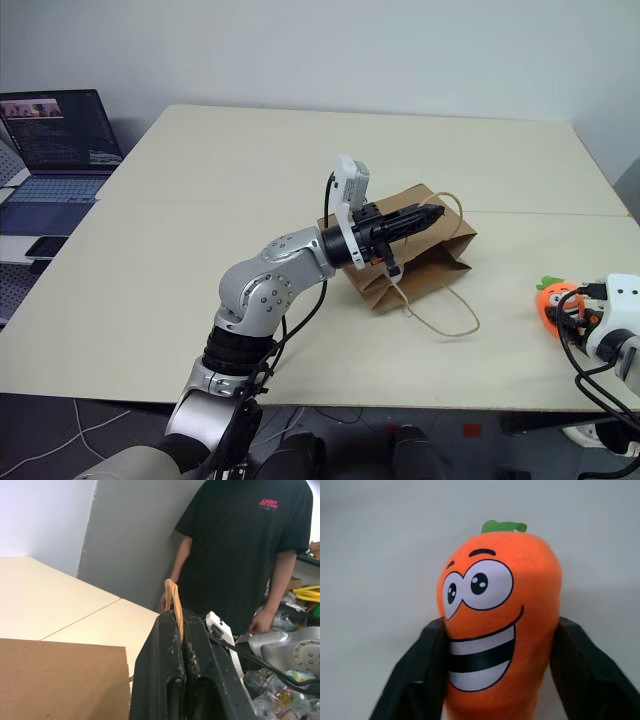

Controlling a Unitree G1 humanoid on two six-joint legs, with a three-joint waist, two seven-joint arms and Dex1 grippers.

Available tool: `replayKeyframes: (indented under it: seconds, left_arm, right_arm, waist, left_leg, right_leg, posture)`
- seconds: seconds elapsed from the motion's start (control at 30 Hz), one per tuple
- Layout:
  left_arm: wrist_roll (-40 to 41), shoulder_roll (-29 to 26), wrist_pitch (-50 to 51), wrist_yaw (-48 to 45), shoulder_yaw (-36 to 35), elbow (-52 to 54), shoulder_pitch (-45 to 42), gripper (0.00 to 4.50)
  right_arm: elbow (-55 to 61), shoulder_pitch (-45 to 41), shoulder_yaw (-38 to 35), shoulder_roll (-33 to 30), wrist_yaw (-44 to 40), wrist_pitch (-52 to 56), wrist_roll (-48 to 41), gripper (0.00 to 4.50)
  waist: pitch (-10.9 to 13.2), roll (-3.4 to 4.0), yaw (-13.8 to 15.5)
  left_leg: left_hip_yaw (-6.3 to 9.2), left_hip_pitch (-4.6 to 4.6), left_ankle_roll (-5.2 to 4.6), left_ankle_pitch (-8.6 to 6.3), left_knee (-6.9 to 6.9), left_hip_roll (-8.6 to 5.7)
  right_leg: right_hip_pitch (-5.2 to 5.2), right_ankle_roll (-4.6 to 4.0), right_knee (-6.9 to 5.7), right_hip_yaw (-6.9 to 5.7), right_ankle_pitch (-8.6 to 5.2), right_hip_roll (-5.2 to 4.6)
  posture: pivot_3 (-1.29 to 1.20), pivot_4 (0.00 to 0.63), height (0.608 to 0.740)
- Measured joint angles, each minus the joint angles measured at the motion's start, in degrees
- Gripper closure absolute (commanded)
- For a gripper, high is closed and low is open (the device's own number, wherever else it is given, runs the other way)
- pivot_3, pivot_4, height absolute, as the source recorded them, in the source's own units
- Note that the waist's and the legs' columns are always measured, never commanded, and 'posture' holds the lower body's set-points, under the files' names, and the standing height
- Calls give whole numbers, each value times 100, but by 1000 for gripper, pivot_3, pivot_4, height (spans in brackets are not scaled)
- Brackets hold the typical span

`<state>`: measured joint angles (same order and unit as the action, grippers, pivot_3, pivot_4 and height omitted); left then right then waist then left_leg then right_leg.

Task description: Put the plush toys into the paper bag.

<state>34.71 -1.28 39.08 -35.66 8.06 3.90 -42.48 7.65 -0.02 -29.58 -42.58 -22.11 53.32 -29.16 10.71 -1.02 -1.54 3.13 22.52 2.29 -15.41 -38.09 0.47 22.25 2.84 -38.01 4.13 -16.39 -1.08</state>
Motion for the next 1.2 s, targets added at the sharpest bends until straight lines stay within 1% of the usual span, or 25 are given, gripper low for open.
replayKeyframes:
  seconds: [0.13, 0.2, 0.27, 0.33, 0.5, 0.63, 0.77, 0.93, 1.07, 1.2]
  left_arm:
    - [0, -25, 0, -2, -10, 0, 0, 4500]
    - [1, -53, 0, -8, -27, -2, -2, 4500]
    - [1, -87, 0, -16, -74, -11, -4, 4500]
    - [0, -102, 0, -32, -88, -30, -17, 4500]
    - [-5, -126, 0, -128, -86, -55, -49, 4500]
    - [-21, -135, 0, -144, -86, -135, -54, 4500]
    - [-60, -130, -27, -158, -73, -155, -66, 4500]
    - [-81, -123, -53, -174, -62, -154, -68, 4500]
    - [-57, -125, -51, -259, -60, -139, -84, 4500]
    - [64, -250, -26, -470, -69, 9, -102, 4500]
  right_arm:
    - [84, 72, 1, -17, -61, -134, 101, 3993]
    - [227, 130, 21, -92, -174, -142, 96, 4426]
    - [463, 137, 21, -242, -352, -73, 35, 4444]
    - [878, 118, -9, -475, -637, 148, -261, 4444]
    - [1858, -265, -259, -830, -1177, 995, -1487, 4444]
    - [2243, -537, -343, -914, -1278, 1567, -2356, 4444]
    - [2512, -739, -209, -894, -1169, 1842, -2894, 4444]
    - [2573, -810, 367, -581, -790, 1842, -2982, 4444]
    - [2249, -1066, 1018, -347, -417, 1528, -2399, 4444]
    - [1882, -1344, 1389, -111, -302, 1279, -2064, 4444]
  waist:
    - [0, 0, 1]
    - [-1, 1, 1]
    - [-2, 4, -5]
    - [-3, 5, -22]
    - [-2, 5, -2]
    - [-2, 4, 8]
    - [-2, 3, 10]
    - [-2, 3, 8]
    - [-2, 3, -2]
    - [-2, 4, -14]
  left_leg:
    - [0, 0, 0, 0, 0, 0]
    - [-1, -1, 0, 0, 0, 0]
    - [-2, -2, 0, 0, 0, 0]
    - [-2, -4, 0, 0, 0, 2]
    - [4, -3, 0, 0, 0, 2]
    - [4, 1, 0, 0, -2, 0]
    - [6, 1, -1, 0, -2, 1]
    - [4, 1, 0, 0, -3, 1]
    - [3, 0, 0, 0, -3, 2]
    - [3, 1, 0, 0, 0, 4]
  right_leg:
    - [0, 0, 0, 0, 0, 0]
    - [1, 0, -1, 0, 0, 0]
    - [1, 0, -2, 1, 0, 0]
    - [0, 0, -4, 1, 0, 1]
    - [-2, 0, -3, -4, 0, 3]
    - [-2, 0, 0, -4, 0, 1]
    - [-2, 0, -1, -5, 0, 1]
    - [0, 0, -2, -4, 0, 1]
    - [1, 1, -2, -4, 0, 1]
    - [5, 0, -3, -5, 0, 1]
  posture:
    - [0, 150, 740]
    - [0, 150, 740]
    - [0, 150, 740]
    - [0, 150, 740]
    - [0, 150, 740]
    - [0, 150, 740]
    - [0, 150, 740]
    - [0, 150, 740]
    - [0, 150, 740]
    - [0, 150, 740]
